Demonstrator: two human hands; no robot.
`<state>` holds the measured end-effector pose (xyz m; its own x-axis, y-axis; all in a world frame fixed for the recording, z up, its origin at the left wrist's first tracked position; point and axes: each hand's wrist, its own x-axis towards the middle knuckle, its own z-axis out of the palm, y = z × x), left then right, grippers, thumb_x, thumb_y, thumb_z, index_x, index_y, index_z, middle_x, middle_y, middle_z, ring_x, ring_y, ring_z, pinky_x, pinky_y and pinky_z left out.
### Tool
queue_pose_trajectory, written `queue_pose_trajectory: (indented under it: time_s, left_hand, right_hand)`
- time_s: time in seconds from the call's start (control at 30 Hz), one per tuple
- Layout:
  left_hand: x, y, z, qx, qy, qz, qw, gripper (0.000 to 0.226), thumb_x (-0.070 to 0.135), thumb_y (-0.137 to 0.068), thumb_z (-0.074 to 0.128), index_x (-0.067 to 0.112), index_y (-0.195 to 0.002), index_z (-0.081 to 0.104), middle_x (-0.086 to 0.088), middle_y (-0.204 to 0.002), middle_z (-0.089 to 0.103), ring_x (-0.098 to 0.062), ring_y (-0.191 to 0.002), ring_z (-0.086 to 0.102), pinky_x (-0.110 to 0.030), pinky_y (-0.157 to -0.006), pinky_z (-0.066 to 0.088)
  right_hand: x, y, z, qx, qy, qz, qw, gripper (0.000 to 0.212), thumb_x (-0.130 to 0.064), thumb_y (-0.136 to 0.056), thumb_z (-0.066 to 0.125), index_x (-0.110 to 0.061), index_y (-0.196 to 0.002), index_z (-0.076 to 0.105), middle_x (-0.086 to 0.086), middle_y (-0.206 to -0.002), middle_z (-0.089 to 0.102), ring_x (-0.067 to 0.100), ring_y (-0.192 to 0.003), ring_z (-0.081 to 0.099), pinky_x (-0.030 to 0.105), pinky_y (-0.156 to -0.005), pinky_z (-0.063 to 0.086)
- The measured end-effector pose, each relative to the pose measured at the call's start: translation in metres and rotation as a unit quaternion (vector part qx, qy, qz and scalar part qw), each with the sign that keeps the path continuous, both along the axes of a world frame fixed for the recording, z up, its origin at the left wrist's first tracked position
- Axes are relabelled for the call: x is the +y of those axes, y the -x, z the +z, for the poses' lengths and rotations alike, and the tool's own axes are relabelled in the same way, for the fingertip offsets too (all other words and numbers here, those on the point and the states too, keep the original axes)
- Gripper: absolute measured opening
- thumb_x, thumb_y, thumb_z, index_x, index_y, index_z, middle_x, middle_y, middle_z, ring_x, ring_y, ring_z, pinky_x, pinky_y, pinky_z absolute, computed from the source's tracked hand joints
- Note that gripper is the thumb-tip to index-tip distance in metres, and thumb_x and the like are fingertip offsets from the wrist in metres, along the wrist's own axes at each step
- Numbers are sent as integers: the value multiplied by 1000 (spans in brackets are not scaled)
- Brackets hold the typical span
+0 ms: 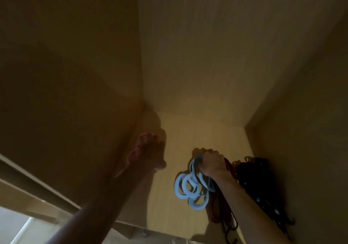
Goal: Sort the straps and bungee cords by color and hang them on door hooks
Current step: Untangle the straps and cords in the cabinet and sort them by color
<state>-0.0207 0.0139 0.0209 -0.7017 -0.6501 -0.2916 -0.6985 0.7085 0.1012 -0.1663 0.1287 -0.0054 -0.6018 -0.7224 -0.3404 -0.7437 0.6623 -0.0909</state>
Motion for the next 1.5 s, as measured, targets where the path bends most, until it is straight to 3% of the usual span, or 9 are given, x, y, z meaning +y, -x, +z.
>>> queue_pose_trajectory:
  time_s: [0.13,0.33,0.53,0.67,0.77,0.9,1.17,1.27,1.5]
  left_hand:
    - [27,18,-7,21,-137,-26,990,43,31,-90,50,5,-124,50,-15,-129,52,-30,-117,51,-36,-95,45]
    - [35,39,-27,169,-253,42,952,25,25,-91,51,9,-71,52,1,-63,47,-8,-53,41,-14,-41,30]
    - [20,43,-25,284,-349,125,884,21,13,-87,56,14,-67,54,-1,-61,45,-15,-57,45,-22,-52,34]
    - [9,49,2,359,-338,128,860,11,10,-85,49,17,-79,53,-3,-75,55,-16,-68,50,-27,-60,37]
    - [3,49,18,376,-325,139,856,22,-1,-83,47,19,-75,45,-3,-72,53,-15,-65,50,-24,-54,39]
    - [-2,46,27,349,-349,128,860,24,1,-72,61,18,-70,44,-4,-71,51,-18,-67,48,-29,-58,37]
    - [-15,26,39,153,-220,-40,963,25,10,-75,63,20,-91,47,-1,-87,58,-23,-85,60,-27,-63,41]
    - [-9,29,42,218,-257,-41,941,28,13,-72,69,26,-91,53,1,-87,63,-15,-79,60,-30,-65,48]
    - [-1,43,59,352,-414,58,838,14,6,-65,63,15,-70,54,-9,-59,57,-17,-53,54,-28,-56,47]
  right_hand:
    - [-1,-3,2,56,-17,42,997,28,-20,-93,47,-13,-120,54,7,-124,56,27,-121,46,42,-109,24]
    - [9,-5,2,-90,142,52,984,15,-9,-90,49,-5,-88,63,12,-84,61,27,-82,60,34,-72,48]
    - [9,-5,8,-245,402,-52,881,15,-5,-91,51,-19,-88,54,2,-92,60,15,-83,57,20,-71,43]
    - [9,-13,16,-435,390,-134,800,15,-11,-88,61,-21,-99,57,-2,-95,61,19,-94,61,28,-78,47]
    - [10,-21,13,-489,317,-75,809,26,-15,-86,65,-22,-111,62,-6,-95,67,11,-88,64,23,-74,47]
    - [8,-30,9,-450,323,-93,827,18,-6,-84,63,-22,-78,67,-6,-68,66,11,-65,62,31,-68,48]
    - [8,-17,26,-394,324,-76,857,14,-8,-85,55,-19,-78,60,1,-71,61,15,-67,58,32,-71,46]
    - [5,-17,37,-334,322,-30,885,19,-18,-93,52,-17,-75,58,2,-75,54,13,-67,51,26,-64,39]
    - [12,-21,47,-498,330,-17,801,26,-8,-84,68,-13,-110,64,3,-99,71,14,-90,67,24,-78,51]
